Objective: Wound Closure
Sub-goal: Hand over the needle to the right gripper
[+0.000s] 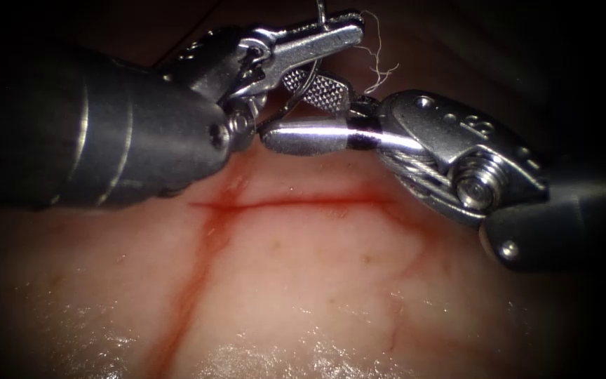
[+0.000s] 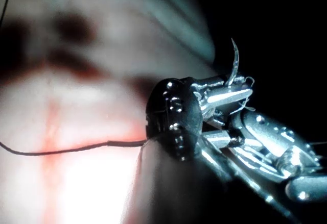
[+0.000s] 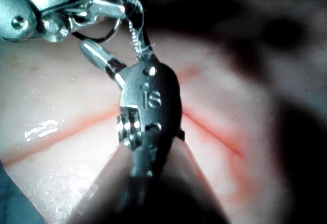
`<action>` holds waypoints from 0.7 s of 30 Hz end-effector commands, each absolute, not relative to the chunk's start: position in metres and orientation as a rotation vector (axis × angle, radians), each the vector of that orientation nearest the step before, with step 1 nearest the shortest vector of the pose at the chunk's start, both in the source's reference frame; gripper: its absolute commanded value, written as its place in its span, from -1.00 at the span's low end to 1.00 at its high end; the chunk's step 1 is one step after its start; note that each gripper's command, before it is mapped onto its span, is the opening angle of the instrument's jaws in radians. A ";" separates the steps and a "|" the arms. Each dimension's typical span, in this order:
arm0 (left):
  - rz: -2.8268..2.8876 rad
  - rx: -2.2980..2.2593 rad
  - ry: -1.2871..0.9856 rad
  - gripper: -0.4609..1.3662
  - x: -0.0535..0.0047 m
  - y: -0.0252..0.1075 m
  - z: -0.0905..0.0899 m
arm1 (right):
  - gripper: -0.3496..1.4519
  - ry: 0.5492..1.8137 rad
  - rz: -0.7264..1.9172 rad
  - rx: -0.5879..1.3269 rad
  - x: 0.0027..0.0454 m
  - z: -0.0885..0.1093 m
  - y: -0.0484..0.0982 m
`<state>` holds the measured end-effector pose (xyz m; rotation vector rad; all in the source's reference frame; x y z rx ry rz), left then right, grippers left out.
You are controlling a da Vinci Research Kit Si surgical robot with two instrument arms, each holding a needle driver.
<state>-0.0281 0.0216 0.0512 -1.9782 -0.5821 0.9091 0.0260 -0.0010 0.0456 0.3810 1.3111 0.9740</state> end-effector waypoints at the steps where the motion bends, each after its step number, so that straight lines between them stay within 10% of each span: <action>1: 0.907 -1.992 -0.594 -0.88 -0.0281 0.022 0.051 | 0.11 1.311 0.974 0.381 0.0260 0.046 -0.001; 7: 0.907 -1.992 -0.595 -0.88 -0.0282 0.022 0.051 | -0.13 1.314 0.974 0.380 0.0260 0.046 -0.001; 12: 0.908 -1.993 -0.595 -0.88 -0.0282 0.021 0.051 | -1.00 1.314 0.973 0.381 0.0259 0.046 -0.001; 21: 0.897 -1.978 -0.616 -0.88 -0.0284 0.021 0.051 | -1.00 1.313 1.000 0.410 0.0255 0.045 -0.001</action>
